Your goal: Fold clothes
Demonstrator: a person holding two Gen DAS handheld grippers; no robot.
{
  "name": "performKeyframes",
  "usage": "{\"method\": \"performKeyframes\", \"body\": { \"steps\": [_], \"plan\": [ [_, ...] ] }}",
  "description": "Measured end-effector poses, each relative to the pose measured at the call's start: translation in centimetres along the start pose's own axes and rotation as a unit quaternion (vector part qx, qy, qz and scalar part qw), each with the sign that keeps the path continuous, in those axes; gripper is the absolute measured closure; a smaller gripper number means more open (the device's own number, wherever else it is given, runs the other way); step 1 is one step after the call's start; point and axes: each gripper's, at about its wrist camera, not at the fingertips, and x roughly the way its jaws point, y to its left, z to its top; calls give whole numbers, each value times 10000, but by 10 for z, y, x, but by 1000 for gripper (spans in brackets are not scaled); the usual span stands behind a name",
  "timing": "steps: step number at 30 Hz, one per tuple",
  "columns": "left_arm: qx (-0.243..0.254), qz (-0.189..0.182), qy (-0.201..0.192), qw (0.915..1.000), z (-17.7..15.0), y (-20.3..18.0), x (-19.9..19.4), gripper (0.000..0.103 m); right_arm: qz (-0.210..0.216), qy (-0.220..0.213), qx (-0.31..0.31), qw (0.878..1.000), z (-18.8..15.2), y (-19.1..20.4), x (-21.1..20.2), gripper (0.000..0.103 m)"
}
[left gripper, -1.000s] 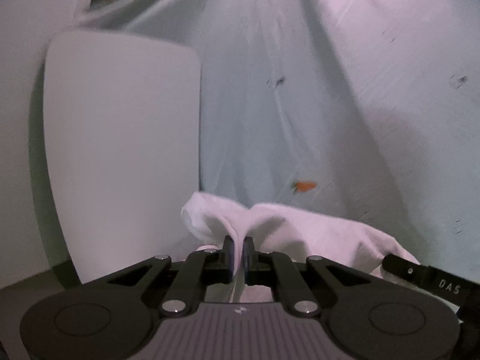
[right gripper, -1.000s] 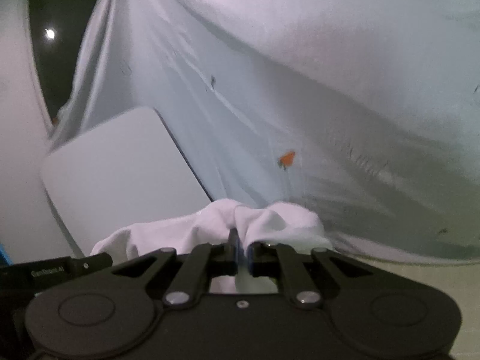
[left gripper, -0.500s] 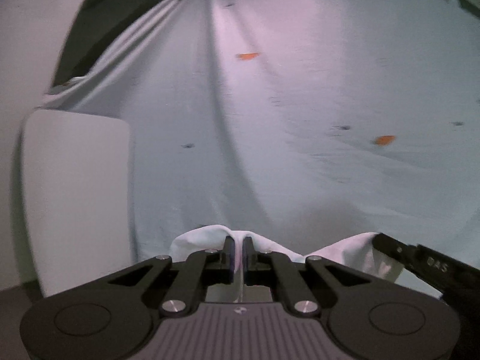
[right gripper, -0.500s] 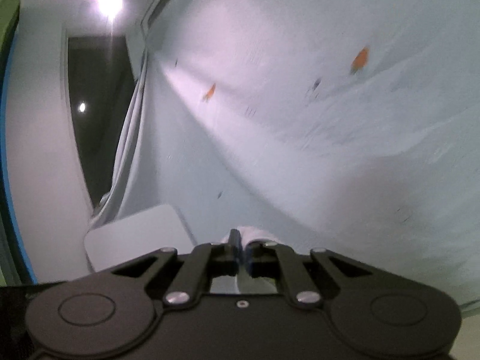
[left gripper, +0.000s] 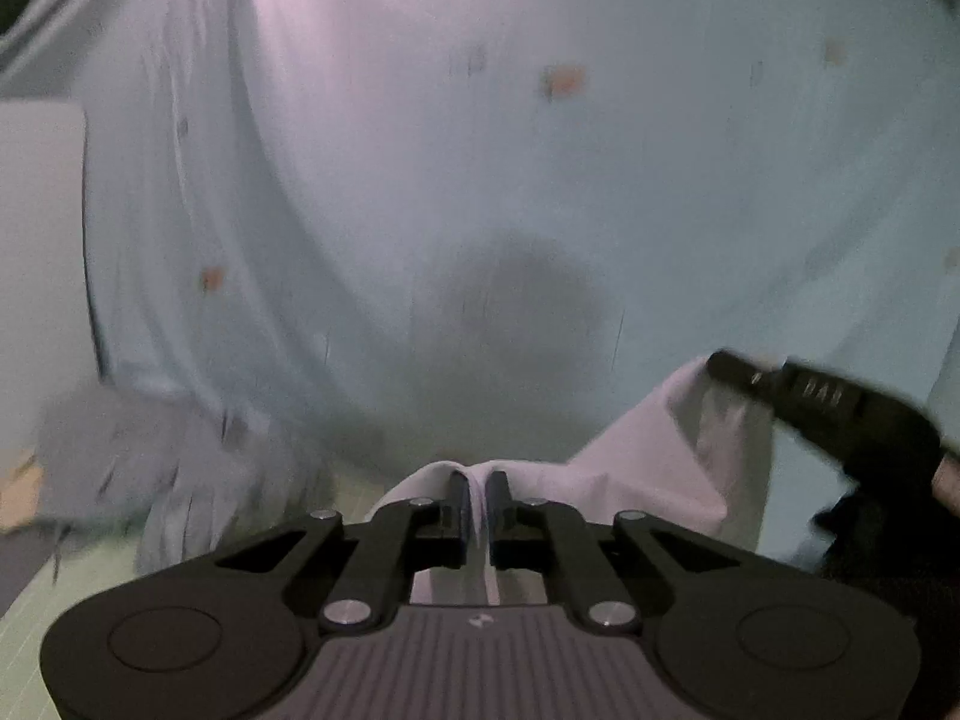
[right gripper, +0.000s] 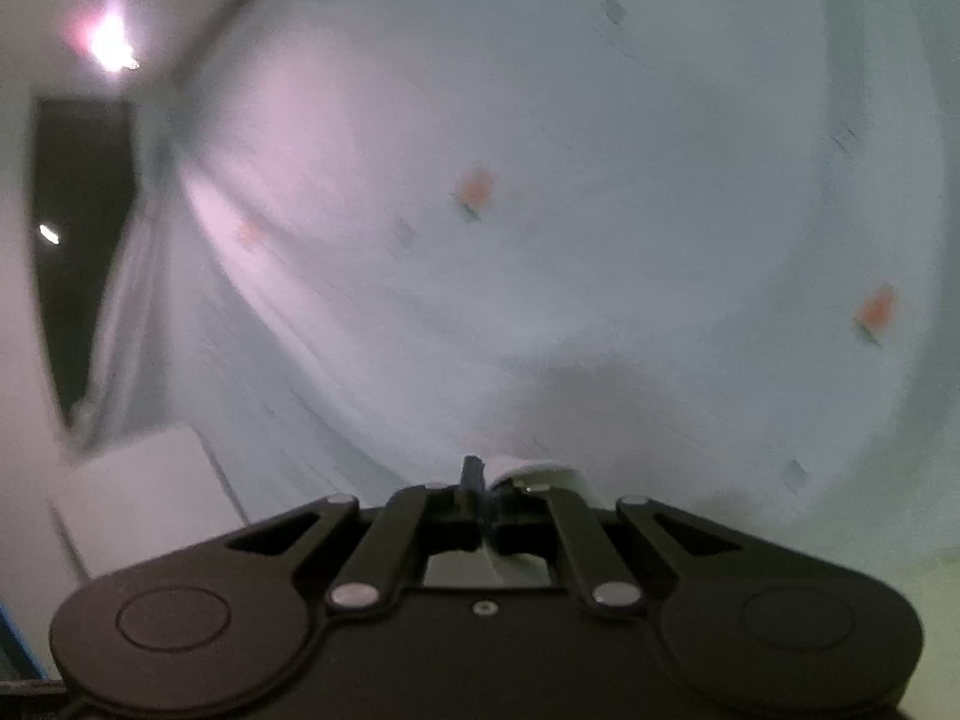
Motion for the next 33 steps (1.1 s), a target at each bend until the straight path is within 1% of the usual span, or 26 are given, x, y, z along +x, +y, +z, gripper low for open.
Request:
{"method": "performKeyframes", "body": {
  "steps": [1,2,3,4,5,6,7,9,11,12,13,16,18,22,24,25,28,29,30,32,33],
  "plan": [
    [-1,39,226,9997,-12,0,6,90,-167,180,-9,9997,-10,-9,2,99],
    [-3,79,452,9989,-24,-1,13,89,-352,393,-40,9986,-21,-18,5,92],
    [-4,118,678,9976,-36,-1,19,85,-585,691,-129,9958,-36,-25,9,86],
    [-32,178,896,9958,-49,1,24,84,-836,1001,-238,9912,-52,-32,12,68],
    [-118,277,1090,9936,-61,9,26,82,-1086,1309,-346,9848,-68,-39,14,56],
    [-225,387,1263,9910,-71,17,27,81,-1285,1572,-401,9784,-84,-46,15,56],
    [-332,497,1435,9878,-82,25,27,80,-1363,1728,-325,9749,-98,-54,11,56],
    [-535,716,1739,9807,-100,41,28,78,-1508,2027,-162,9674,-124,-68,3,48],
    [-686,930,1865,9756,-109,55,28,75,-1603,2253,64,9610,-145,-82,-8,39],
    [-741,1029,1899,9736,-112,62,26,73,-1649,2366,177,9573,-155,-89,-14,36],
    [-778,1104,1931,9718,-114,67,27,72,-1719,2473,243,9533,-165,-94,-19,30],
    [-811,1237,2077,9669,-121,79,38,66,-2077,2752,109,9386,-187,-101,-28,24],
    [-841,1290,2184,9636,-122,82,46,63,-2210,2901,169,9310,-201,-110,-36,20],
    [-876,1167,2397,9598,-122,83,63,59,-2465,3083,484,9175,-222,-129,-52,17],
    [-774,1128,2487,9589,-121,81,72,58,-2512,3163,721,9120,-232,-139,-54,17],
    [-731,1110,2523,9585,-120,80,78,58,-2442,3182,927,9113,-236,-146,-54,17],
    [-623,1030,2631,9572,-116,75,97,56,-2066,3143,1476,9147,-245,-153,-52,17],
    [-586,999,2661,9570,-115,73,104,54,-1922,3117,1651,9158,-247,-155,-51,16],
    [-546,973,2693,9566,-114,71,110,52,-1808,3110,1767,9162,-249,-155,-48,15],
    [-443,962,2779,9548,-113,67,121,52,-1732,3196,1713,9157,-255,-151,-35,3],
    [-395,969,2822,9536,-114,64,126,52,-1694,3238,1685,9155,-258,-149,-29,2]
  ]
}}
